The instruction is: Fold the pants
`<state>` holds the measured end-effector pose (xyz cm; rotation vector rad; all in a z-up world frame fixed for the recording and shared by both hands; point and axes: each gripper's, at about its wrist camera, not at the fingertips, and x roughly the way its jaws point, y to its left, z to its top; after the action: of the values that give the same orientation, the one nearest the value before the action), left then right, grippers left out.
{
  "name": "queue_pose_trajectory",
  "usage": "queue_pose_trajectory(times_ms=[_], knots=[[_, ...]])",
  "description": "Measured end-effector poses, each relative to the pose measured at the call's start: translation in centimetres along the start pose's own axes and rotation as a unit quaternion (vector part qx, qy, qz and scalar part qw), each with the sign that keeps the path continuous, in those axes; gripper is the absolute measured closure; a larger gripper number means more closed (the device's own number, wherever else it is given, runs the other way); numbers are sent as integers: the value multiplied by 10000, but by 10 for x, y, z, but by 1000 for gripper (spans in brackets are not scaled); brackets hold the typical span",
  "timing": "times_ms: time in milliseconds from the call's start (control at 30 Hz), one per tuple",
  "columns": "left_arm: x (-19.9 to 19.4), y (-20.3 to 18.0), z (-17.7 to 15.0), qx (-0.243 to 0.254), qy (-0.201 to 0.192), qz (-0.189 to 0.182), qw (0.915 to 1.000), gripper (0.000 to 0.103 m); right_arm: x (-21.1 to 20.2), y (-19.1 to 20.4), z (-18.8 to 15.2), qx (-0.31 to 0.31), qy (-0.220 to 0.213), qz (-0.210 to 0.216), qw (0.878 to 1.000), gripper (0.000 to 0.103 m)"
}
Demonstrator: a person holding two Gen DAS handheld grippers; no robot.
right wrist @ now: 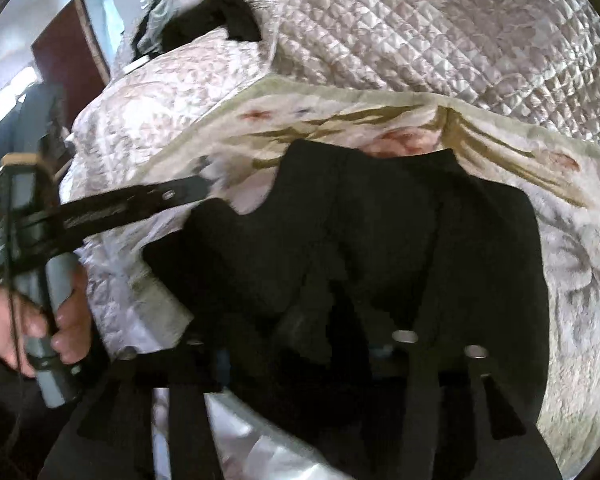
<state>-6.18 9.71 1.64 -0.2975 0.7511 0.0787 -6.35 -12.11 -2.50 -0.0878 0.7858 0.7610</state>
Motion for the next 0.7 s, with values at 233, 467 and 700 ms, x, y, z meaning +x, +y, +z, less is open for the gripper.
queue_pose_trajectory(times_ms=[233, 467, 700], knots=[[-3, -4, 0, 26, -55, -62, 10000, 48, -42, -2, -10, 179, -446, 820, 9955, 39], [-5, -24, 0, 204, -125, -408, 9989, 48, -30, -63, -34, 1064, -39, -506, 9930, 78], [-2, -48, 4, 383, 3, -701, 9968, 48, -40, -66, -28, 987, -66, -366, 9944, 80]])
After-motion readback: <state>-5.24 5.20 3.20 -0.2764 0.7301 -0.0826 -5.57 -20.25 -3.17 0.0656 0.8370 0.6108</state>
